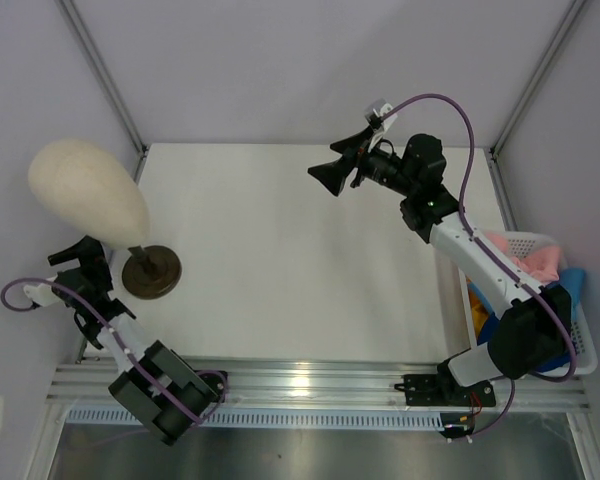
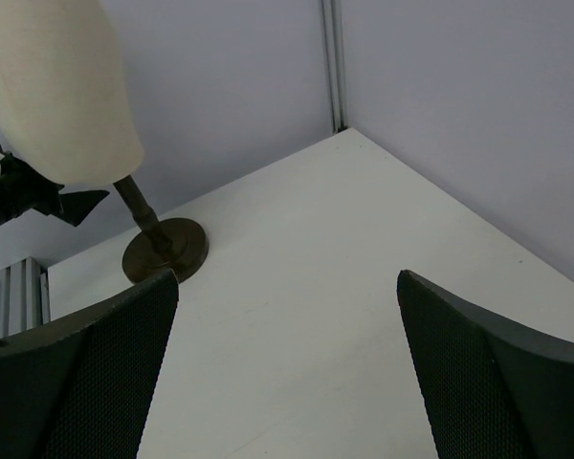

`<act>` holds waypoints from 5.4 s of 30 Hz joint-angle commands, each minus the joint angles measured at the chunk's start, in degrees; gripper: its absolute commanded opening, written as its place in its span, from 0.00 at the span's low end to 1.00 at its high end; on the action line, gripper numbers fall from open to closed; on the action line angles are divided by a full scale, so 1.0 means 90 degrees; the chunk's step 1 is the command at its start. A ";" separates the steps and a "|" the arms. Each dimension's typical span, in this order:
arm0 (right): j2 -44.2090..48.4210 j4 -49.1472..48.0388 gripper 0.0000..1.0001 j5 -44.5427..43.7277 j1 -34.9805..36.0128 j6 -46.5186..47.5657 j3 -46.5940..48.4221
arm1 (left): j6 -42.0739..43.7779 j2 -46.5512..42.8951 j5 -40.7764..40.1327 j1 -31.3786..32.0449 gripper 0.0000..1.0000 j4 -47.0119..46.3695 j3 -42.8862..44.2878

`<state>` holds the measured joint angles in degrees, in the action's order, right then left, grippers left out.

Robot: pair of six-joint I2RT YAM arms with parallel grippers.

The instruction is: Stack the hats

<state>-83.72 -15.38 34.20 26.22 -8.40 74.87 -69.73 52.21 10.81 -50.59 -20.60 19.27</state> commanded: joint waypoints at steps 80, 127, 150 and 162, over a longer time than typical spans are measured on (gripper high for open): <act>0.2310 0.2792 0.99 -0.3692 -0.1897 -0.1898 -0.1737 | -0.1021 0.4864 -0.0439 0.8237 0.99 -0.5349 0.0545; 0.3589 0.6483 0.99 -0.5987 -0.3898 -0.3451 -0.1346 | 0.2854 -0.1992 -0.2588 0.9107 1.00 0.5910 0.2779; 0.4781 0.8377 0.99 -0.7597 -0.4231 -0.4358 -0.2186 | 0.4203 -0.2705 -0.2627 0.9097 1.00 0.6967 0.3211; 0.5141 0.9992 1.00 -0.9306 -0.4241 -0.6529 -0.1608 | 0.4272 -0.2929 -0.2149 0.9078 0.99 0.6869 0.3084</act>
<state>-39.70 71.81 -41.74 -11.73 -61.71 60.86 -33.06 26.85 -10.87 31.57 42.52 47.72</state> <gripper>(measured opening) 0.993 0.994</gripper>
